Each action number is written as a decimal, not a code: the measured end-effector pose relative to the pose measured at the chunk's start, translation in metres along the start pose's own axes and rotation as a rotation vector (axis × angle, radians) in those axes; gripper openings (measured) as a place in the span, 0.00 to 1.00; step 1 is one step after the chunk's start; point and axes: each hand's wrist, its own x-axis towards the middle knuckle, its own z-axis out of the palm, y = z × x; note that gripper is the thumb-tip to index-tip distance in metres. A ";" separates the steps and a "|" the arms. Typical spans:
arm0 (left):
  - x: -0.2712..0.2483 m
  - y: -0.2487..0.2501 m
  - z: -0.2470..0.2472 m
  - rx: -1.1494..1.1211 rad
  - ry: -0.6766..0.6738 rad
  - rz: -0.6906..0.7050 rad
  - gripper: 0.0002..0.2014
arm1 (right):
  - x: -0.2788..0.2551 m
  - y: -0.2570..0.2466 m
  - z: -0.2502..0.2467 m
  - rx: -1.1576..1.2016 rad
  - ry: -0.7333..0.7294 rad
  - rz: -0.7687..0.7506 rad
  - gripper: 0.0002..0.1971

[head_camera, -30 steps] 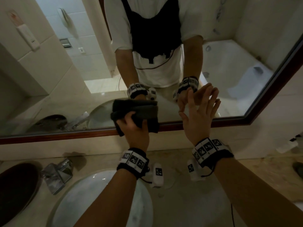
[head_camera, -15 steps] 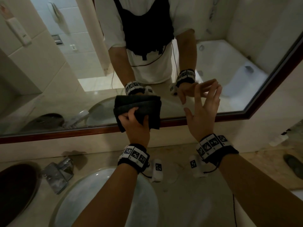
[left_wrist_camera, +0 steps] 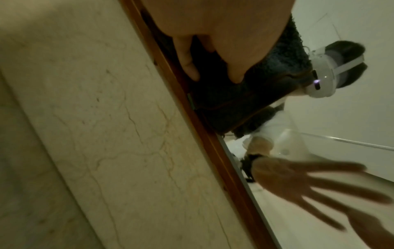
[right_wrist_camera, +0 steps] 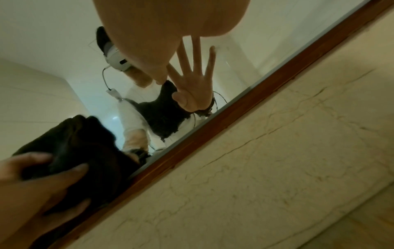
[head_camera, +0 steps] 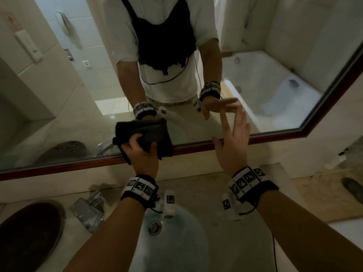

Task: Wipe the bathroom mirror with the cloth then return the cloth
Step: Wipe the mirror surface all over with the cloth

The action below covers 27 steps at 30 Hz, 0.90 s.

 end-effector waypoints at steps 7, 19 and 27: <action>-0.021 0.023 0.037 -0.029 -0.225 0.054 0.22 | 0.006 -0.045 0.007 -0.016 -0.011 -0.147 0.37; 0.025 -0.040 -0.043 -0.018 -0.034 0.008 0.24 | 0.018 -0.083 0.048 -0.150 -0.002 -0.060 0.50; 0.053 -0.076 -0.098 0.105 0.016 0.087 0.21 | 0.021 -0.076 0.063 -0.168 0.091 -0.073 0.51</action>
